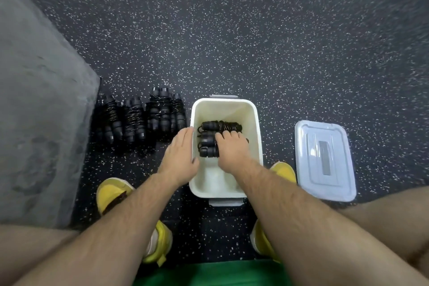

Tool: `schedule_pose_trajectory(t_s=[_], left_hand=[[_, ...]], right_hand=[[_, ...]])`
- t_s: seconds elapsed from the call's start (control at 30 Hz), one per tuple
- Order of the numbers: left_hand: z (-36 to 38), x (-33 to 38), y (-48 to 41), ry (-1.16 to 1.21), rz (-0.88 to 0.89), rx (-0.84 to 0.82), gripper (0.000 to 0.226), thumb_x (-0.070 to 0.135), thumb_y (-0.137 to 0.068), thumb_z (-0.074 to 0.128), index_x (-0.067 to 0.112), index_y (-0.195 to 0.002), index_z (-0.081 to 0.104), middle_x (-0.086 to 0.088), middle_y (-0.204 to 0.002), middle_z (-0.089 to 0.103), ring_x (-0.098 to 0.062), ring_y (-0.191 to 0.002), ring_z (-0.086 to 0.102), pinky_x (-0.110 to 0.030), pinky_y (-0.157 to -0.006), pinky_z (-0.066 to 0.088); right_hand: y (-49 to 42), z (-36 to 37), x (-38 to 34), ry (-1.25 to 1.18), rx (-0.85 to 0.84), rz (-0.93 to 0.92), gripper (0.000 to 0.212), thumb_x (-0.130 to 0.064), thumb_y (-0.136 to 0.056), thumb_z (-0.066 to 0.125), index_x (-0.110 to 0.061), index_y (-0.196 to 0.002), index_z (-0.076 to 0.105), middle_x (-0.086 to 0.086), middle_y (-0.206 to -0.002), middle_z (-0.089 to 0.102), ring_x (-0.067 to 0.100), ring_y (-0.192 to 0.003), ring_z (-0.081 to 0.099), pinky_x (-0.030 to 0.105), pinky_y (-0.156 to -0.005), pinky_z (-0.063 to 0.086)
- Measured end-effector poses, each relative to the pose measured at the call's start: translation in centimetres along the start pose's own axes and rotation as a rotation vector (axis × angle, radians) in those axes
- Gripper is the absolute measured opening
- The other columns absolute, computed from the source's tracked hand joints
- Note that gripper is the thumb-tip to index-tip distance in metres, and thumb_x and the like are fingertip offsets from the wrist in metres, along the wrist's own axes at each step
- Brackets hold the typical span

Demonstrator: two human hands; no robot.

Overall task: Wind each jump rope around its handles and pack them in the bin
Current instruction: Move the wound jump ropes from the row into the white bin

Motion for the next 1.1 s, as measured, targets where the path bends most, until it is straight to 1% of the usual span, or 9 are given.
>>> schedule_pose_trajectory(t_s=[0.13,0.33,0.5,0.67,0.73,0.83,0.9,0.93,1.1], left_hand=[[0.8,0.2,0.5,0.019,-0.001,0.042,0.081,0.009,-0.093,0.057,0.012,-0.16,0.01,0.0,-0.162,0.015,-0.018,-0.146,0.025,-0.033,-0.119,0.024],[1.3,-0.3,0.3,0.023,0.006,0.043,0.083,0.011,-0.094,0.056,0.013,-0.16,0.006,0.002,-0.164,0.01,-0.015,-0.148,0.021,-0.029,-0.12,0.02],[1.7,-0.8,0.1,-0.001,-0.011,-0.002,0.087,0.014,-0.094,0.057,0.013,-0.161,0.001,0.001,-0.167,0.003,-0.017,-0.153,0.012,-0.035,-0.122,0.019],[1.5,-0.7,0.3,-0.044,-0.01,-0.021,0.088,0.019,-0.096,0.056,0.014,-0.161,-0.004,0.001,-0.168,-0.001,-0.018,-0.154,0.01,-0.037,-0.123,0.019],[1.4,-0.6,0.3,-0.047,-0.016,-0.031,0.087,0.02,-0.097,0.054,0.014,-0.161,-0.006,0.002,-0.168,-0.003,-0.018,-0.154,0.009,-0.039,-0.124,0.02],[1.2,-0.4,0.4,-0.05,-0.012,-0.025,0.088,0.02,-0.098,0.054,0.015,-0.161,-0.007,0.002,-0.168,-0.004,-0.018,-0.154,0.01,-0.039,-0.123,0.022],[1.3,-0.3,0.5,-0.052,-0.011,-0.027,0.088,0.02,-0.098,0.054,0.015,-0.16,-0.008,0.002,-0.168,-0.005,-0.018,-0.154,0.01,-0.039,-0.122,0.023],[1.3,-0.3,0.6,-0.056,-0.01,-0.031,0.088,0.02,-0.098,0.054,0.015,-0.16,-0.009,0.002,-0.168,-0.005,-0.018,-0.154,0.009,-0.04,-0.123,0.023],[1.9,-0.7,0.7,-0.055,0.004,-0.025,0.087,0.018,-0.098,0.053,0.012,-0.16,-0.008,-0.002,-0.169,-0.006,-0.02,-0.154,0.011,-0.038,-0.121,0.026]], right_hand=[[-0.4,2.8,-0.8,0.006,-0.062,-0.012,0.054,-0.013,-0.083,0.06,-0.014,-0.135,0.043,0.008,-0.126,0.053,0.029,-0.115,0.048,0.041,-0.102,0.04],[-1.2,3.3,-0.7,0.023,-0.026,0.02,0.05,-0.014,-0.083,0.061,-0.013,-0.13,0.045,0.007,-0.125,0.049,0.028,-0.113,0.046,0.038,-0.092,0.041],[-2.2,2.2,-0.8,0.042,0.049,0.063,0.064,-0.009,-0.076,0.069,-0.015,-0.132,0.04,0.009,-0.138,0.038,0.031,-0.114,0.043,0.04,-0.091,0.044],[-2.4,2.4,-0.4,-0.007,0.019,0.012,0.065,-0.001,-0.077,0.068,-0.016,-0.133,0.038,0.005,-0.129,0.045,0.027,-0.112,0.046,0.04,-0.087,0.049],[-2.1,2.5,-0.1,-0.031,0.022,0.005,0.061,0.001,-0.079,0.064,-0.015,-0.132,0.039,0.007,-0.132,0.044,0.028,-0.115,0.045,0.039,-0.086,0.051],[-1.4,3.0,0.0,-0.054,0.049,0.009,0.074,0.001,-0.08,0.062,-0.017,-0.144,0.032,0.014,-0.156,0.02,0.036,-0.139,0.026,0.039,-0.094,0.05],[-1.1,3.3,-0.2,-0.092,0.046,0.008,0.092,0.002,-0.084,0.058,-0.017,-0.158,0.007,0.009,-0.166,0.001,0.035,-0.152,0.006,0.041,-0.107,0.041],[-1.1,3.6,-0.4,-0.113,0.027,0.013,0.094,0.003,-0.086,0.055,-0.016,-0.159,-0.002,0.006,-0.167,-0.005,0.031,-0.154,0.001,0.042,-0.113,0.038],[-1.8,4.3,-0.4,-0.113,-0.118,0.012,0.08,0.003,-0.095,0.045,-0.008,-0.159,0.0,0.005,-0.167,-0.015,0.029,-0.154,-0.005,0.05,-0.121,0.024]])
Point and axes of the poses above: each hand's wrist, its own y-axis away from the middle knuckle, its own z-axis out of the palm, x = y × z, the point moved 2 cm from there along -y, towards the middle knuckle
